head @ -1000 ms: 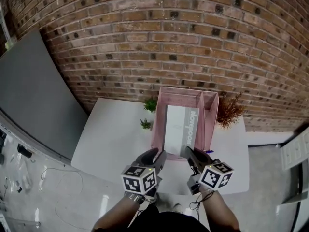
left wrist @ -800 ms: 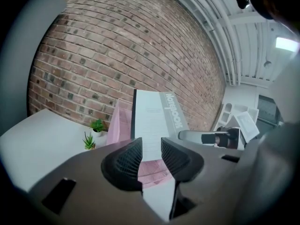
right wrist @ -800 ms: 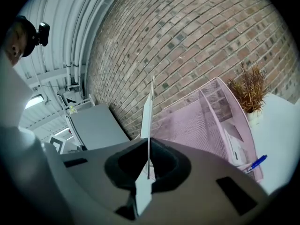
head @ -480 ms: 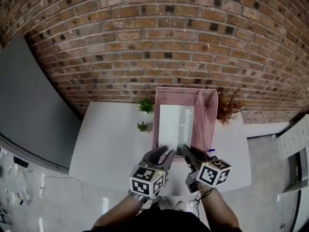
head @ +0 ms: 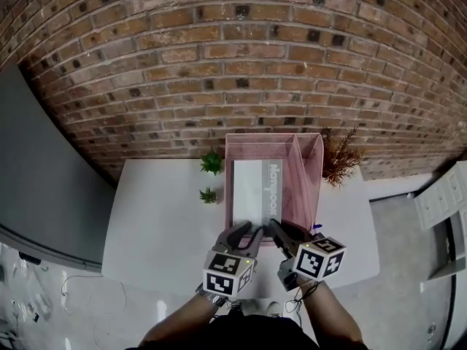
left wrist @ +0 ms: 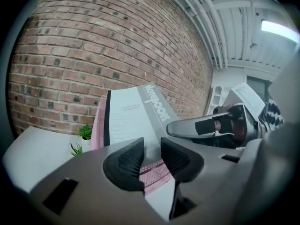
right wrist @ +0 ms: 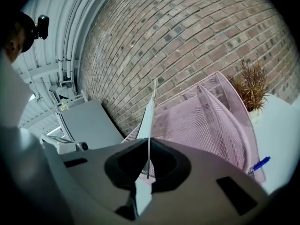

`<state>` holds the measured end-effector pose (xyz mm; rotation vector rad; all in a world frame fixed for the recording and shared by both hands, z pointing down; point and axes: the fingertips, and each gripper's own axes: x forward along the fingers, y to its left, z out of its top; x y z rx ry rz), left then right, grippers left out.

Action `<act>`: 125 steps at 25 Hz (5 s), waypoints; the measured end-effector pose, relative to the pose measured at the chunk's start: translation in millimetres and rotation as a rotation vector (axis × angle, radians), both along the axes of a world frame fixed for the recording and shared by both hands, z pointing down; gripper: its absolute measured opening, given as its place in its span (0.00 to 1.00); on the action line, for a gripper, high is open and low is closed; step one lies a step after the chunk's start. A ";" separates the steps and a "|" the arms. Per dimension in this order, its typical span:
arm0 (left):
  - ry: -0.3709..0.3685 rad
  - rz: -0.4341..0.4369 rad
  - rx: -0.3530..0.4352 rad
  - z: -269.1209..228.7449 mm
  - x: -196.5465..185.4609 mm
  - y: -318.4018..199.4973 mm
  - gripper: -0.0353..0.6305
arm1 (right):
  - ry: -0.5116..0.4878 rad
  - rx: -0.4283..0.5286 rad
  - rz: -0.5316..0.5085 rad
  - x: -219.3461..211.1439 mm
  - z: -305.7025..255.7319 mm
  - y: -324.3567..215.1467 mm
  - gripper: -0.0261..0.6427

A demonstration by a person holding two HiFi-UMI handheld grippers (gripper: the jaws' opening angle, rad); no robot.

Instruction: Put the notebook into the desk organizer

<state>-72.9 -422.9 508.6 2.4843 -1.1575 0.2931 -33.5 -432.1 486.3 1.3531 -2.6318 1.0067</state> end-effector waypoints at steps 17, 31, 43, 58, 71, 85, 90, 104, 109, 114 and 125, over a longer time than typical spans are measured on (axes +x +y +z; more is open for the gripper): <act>-0.162 -0.012 0.006 11.1 6.2 -4.2 0.20 | 0.151 -0.038 -0.096 -7.6 18.9 -2.7 0.19; -0.146 -0.056 -0.039 17.8 -2.9 -12.2 0.19 | 0.211 -0.090 -0.168 0.3 33.5 12.2 0.33; -0.135 -0.075 -0.031 11.4 -0.2 -6.8 0.19 | 0.179 -0.033 -0.130 22.8 15.9 23.1 0.30; -0.078 -0.206 0.032 -31.6 7.2 42.6 0.16 | 0.088 0.126 -0.222 39.9 -25.6 53.5 0.05; -0.068 -0.374 0.018 -41.6 13.8 147.8 0.06 | -0.004 0.182 -0.449 34.8 -35.6 127.6 0.04; -0.052 -0.444 0.034 -46.9 -49.1 227.2 0.06 | -0.009 0.187 -0.544 -35.4 -30.6 204.2 0.04; -0.032 -0.398 0.042 -49.5 -75.4 257.3 0.06 | 0.016 0.206 -0.490 -57.2 -35.7 238.1 0.04; 0.042 -0.120 0.083 -54.2 -88.2 352.1 0.06 | 0.157 0.267 -0.210 -59.7 -42.6 351.0 0.04; 0.060 -0.053 0.082 -54.2 -74.0 379.8 0.06 | 0.207 0.277 -0.135 -42.9 -47.2 384.3 0.04; 0.062 -0.024 0.095 -63.3 -57.2 395.7 0.06 | 0.231 0.297 -0.093 -23.1 -60.7 402.2 0.04; 0.055 -0.075 0.106 -74.9 -15.6 418.0 0.06 | 0.236 0.339 -0.126 23.1 -76.5 422.1 0.04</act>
